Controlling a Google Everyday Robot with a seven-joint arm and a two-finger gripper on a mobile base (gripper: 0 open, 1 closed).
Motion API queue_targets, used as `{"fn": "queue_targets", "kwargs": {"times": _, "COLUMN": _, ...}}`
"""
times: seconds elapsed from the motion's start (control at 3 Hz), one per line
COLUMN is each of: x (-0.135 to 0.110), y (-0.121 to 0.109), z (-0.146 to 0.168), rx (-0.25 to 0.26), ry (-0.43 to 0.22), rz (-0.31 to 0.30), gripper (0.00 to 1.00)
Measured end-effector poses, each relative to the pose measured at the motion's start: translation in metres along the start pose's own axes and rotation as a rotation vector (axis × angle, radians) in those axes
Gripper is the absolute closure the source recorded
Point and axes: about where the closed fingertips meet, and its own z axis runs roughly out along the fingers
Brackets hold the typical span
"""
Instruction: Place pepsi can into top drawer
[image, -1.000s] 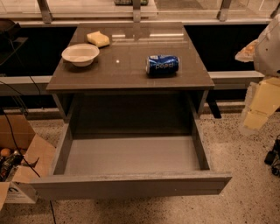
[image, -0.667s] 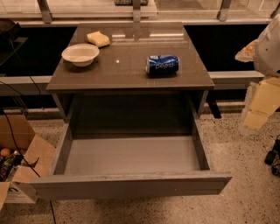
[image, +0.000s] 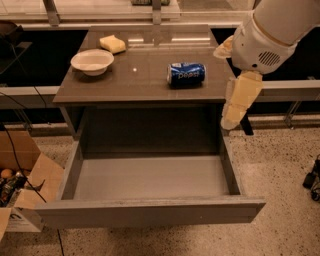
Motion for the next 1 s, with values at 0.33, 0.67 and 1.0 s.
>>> {"fn": "queue_targets", "kwargs": {"times": 0.33, "x": -0.039, "y": -0.055, "z": 0.029, "rx": -0.014, "ry": -0.12, "rz": -0.017, "gripper": 0.0}}
{"fn": "queue_targets", "kwargs": {"times": 0.67, "x": -0.039, "y": -0.055, "z": 0.03, "rx": -0.014, "ry": -0.12, "rz": -0.017, "gripper": 0.0}}
{"fn": "queue_targets", "kwargs": {"times": 1.0, "x": -0.043, "y": -0.063, "z": 0.052, "rx": -0.007, "ry": -0.17, "rz": 0.037, "gripper": 0.0}}
